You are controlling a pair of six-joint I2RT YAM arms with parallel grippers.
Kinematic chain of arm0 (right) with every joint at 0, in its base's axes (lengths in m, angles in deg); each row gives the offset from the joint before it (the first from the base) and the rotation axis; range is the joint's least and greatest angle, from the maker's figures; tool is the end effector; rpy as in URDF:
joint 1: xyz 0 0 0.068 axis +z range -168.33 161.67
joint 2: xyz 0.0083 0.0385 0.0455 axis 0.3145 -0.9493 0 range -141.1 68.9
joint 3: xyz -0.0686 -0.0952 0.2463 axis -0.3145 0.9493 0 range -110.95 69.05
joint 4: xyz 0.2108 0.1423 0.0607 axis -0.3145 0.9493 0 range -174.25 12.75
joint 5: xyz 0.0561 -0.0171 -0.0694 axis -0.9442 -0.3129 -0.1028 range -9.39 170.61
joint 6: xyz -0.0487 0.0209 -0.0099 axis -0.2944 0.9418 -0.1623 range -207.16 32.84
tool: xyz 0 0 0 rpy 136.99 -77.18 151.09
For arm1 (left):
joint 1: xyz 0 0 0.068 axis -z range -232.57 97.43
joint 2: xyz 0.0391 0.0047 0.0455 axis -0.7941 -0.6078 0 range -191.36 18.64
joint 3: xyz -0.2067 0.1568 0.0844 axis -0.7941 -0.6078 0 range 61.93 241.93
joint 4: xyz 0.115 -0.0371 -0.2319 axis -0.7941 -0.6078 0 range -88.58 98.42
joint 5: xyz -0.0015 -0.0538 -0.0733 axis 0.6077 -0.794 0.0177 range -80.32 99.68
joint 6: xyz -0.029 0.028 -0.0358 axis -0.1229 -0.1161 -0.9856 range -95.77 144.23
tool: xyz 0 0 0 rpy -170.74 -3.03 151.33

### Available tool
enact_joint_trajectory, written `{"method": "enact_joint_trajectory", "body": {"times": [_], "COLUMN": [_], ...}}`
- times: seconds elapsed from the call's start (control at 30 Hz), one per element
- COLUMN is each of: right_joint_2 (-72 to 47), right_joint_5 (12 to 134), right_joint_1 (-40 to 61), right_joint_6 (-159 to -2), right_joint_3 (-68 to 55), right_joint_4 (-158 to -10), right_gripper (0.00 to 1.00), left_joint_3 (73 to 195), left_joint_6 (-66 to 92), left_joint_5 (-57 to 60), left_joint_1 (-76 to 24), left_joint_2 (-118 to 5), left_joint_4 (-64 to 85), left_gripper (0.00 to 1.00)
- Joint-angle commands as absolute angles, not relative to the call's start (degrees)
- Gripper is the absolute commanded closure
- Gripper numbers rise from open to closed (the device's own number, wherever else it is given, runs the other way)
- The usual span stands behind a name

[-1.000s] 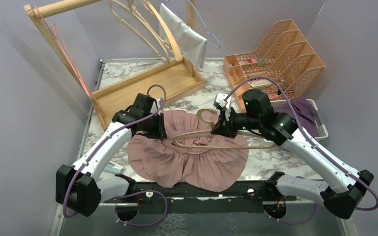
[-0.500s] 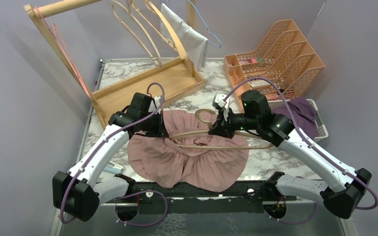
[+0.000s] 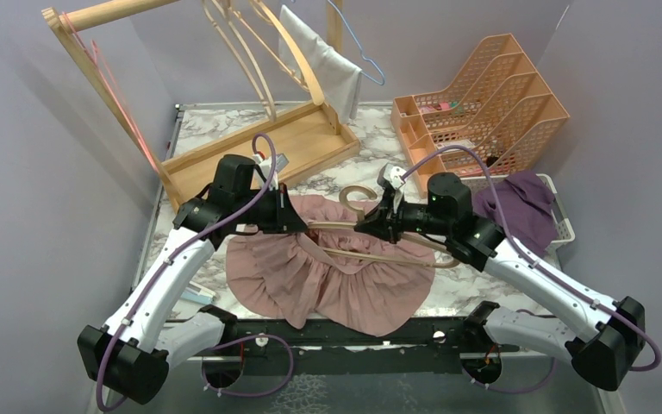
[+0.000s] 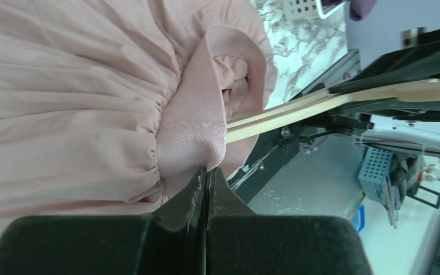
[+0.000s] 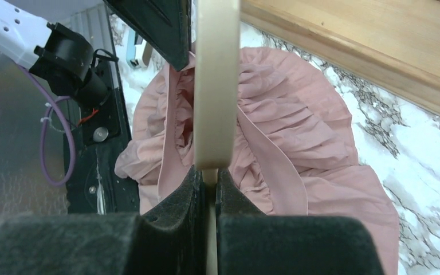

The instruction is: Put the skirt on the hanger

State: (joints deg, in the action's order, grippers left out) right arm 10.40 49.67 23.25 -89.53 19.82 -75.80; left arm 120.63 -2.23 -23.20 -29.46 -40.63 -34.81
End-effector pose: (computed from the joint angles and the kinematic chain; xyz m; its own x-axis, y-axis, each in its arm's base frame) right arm 0.1621 0.1684 0.3266 -0.1887 -0.2150 -0.9582 -0.9442 0.3079 0.1168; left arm 0.1817 -0.0986 0.3261 -0.8773 -0.0325 -0.4788 0.3341 0.6748 -0.6581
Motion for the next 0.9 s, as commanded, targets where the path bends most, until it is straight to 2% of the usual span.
{"method": "enact_joint_trajectory", "body": {"times": [0.0,0.3,0.4,0.5,0.53,0.67,0.7,0.73,0.8,0.87], "right_joint_2": [9.61,0.74,-2.52,-4.09,-4.45,-5.63,-5.81,-6.00,-6.01,-6.06], "right_joint_5": [47.80,49.44,49.22,48.98,48.98,47.89,47.60,47.20,46.43,45.77], "right_joint_1": [23.70,25.56,25.86,25.87,25.86,25.88,25.88,25.88,25.88,25.88], "right_joint_6": [-85.34,-84.57,-84.46,-84.59,-84.87,-85.29,-84.78,-84.21,-83.69,-83.39], "right_joint_3": [23.48,28.85,29.69,32.05,32.85,34.52,34.99,35.38,35.36,35.38], "right_joint_4": [-91.99,-110.29,-115.23,-121.64,-123.38,-128.19,-129.82,-131.52,-132.52,-133.51], "right_gripper": [0.99,0.99,0.99,0.99,0.99,0.99,0.99,0.99,0.99,0.99], "left_joint_3": [121.43,111.99,109.87,109.14,108.74,110.38,111.22,112.04,114.25,116.43], "left_joint_6": [-7.65,-16.63,-13.69,-6.67,-4.08,7.04,10.59,14.38,21.11,28.26], "left_joint_5": [-29.41,-36.27,-37.58,-33.42,-31.28,-24.52,-23.07,-21.27,-17.04,-14.62], "left_joint_1": [-29.28,-29.24,-29.27,-29.24,-29.26,-29.25,-29.28,-29.28,-29.21,-29.26], "left_joint_2": [-40.13,-40.25,-40.87,-39.58,-38.62,-34.28,-33.30,-32.31,-30.91,-30.85], "left_joint_4": [-27.93,-9.84,-6.33,-6.27,-6.27,-7.49,-8.13,-8.71,-10.70,-14.03], "left_gripper": [1.00,1.00,1.00,0.99,0.93,0.57,0.43,0.24,0.03,0.01]}}
